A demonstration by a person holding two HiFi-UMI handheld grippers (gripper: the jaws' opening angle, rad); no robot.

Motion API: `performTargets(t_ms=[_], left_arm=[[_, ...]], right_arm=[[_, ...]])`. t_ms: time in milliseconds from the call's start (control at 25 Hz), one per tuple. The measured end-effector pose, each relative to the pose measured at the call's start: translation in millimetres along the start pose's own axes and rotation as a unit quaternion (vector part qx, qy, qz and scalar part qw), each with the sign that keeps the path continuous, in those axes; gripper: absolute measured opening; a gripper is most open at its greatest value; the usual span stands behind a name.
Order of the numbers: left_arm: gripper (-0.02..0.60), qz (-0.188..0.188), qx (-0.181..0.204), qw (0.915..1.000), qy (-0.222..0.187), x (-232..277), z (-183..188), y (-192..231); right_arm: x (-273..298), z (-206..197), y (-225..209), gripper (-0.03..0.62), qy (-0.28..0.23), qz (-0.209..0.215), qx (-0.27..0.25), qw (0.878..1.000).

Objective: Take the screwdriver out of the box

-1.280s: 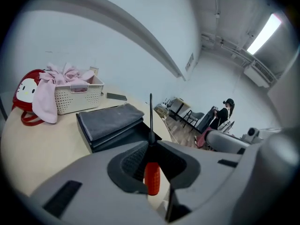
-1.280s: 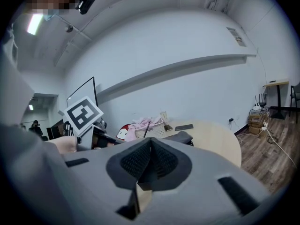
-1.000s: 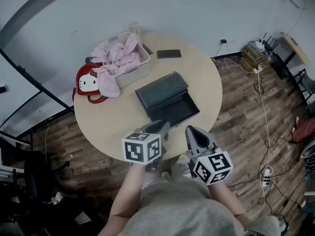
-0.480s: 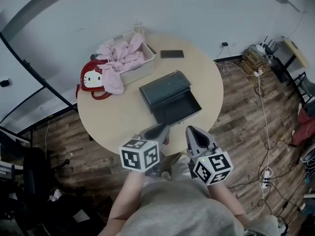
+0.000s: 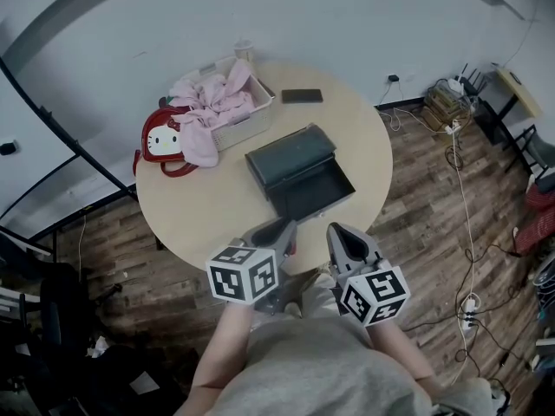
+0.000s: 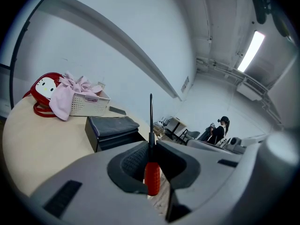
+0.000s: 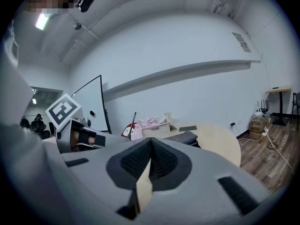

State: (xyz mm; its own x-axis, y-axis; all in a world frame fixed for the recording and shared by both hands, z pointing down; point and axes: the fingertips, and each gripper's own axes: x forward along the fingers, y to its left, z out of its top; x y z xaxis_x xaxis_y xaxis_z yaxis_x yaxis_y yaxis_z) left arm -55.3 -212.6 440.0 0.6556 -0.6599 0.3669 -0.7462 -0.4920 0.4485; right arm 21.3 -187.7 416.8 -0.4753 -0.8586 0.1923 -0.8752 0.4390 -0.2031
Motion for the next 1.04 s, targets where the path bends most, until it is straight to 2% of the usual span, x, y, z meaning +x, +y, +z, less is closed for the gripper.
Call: performTargets(t_ms=[280, 1040], left_arm=[[0.049, -0.005, -0.004, 1.0, 0.002, 1.1, 0.2, 1.4], [0.049, -0.002, -0.003, 1.0, -0.002, 7.4, 5.3, 1.5]], right_arm=[[3.2, 0.3, 0.4, 0.0, 0.006, -0.002, -0.017, 1.0], [4.5, 3.0, -7.2, 0.0, 0.005, -0.008, -0.024, 1.0]])
